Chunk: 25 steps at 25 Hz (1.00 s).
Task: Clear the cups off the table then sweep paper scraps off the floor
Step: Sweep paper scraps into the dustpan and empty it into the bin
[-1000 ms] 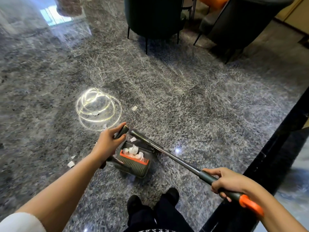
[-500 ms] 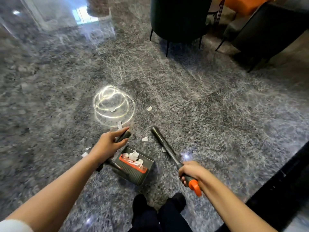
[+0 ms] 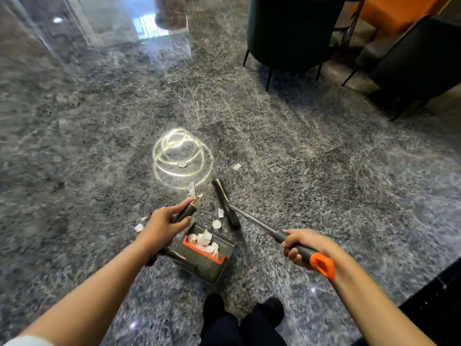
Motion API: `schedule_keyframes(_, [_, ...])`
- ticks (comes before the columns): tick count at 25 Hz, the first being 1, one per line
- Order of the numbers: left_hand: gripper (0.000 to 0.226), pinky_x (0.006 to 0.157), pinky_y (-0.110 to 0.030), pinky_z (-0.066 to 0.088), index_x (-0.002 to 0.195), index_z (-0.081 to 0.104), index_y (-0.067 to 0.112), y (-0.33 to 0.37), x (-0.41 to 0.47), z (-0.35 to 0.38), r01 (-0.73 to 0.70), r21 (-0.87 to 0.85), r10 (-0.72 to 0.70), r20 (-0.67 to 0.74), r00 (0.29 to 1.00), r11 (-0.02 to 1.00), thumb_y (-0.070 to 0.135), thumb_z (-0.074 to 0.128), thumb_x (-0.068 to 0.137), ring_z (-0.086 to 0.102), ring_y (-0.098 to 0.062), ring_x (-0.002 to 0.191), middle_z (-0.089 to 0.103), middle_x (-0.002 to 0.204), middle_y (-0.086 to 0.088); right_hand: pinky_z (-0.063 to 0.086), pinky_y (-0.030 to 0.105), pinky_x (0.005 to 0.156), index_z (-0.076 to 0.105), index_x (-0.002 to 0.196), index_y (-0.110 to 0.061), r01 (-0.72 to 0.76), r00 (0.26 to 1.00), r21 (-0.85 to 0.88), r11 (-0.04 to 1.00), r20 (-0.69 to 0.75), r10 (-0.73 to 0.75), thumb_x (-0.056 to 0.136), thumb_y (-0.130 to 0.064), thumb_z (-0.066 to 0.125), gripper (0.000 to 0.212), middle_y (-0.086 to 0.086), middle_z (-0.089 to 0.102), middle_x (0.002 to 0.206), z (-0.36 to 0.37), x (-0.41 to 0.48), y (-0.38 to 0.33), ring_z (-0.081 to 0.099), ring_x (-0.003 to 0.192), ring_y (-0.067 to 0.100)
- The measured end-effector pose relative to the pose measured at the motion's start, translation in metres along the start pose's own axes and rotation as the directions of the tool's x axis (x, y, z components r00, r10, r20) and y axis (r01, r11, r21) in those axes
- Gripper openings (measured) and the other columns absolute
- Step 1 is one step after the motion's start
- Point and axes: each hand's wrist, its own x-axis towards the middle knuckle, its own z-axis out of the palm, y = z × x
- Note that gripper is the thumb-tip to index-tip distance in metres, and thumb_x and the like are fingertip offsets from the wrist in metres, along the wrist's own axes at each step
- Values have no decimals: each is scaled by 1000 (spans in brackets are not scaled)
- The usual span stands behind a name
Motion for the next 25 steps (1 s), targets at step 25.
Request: schedule_keyframes(25, [48,49,0,31,131,57,23,-7,-9,0,-6,-27,5,-46,999,1000,12,68,85,23,26,55,74,86,-2,34,15,29,59,111,-9,68,997,-467,882,53,-49,77,20,42,47,6,50,47,-23,-35,46,43,28,10])
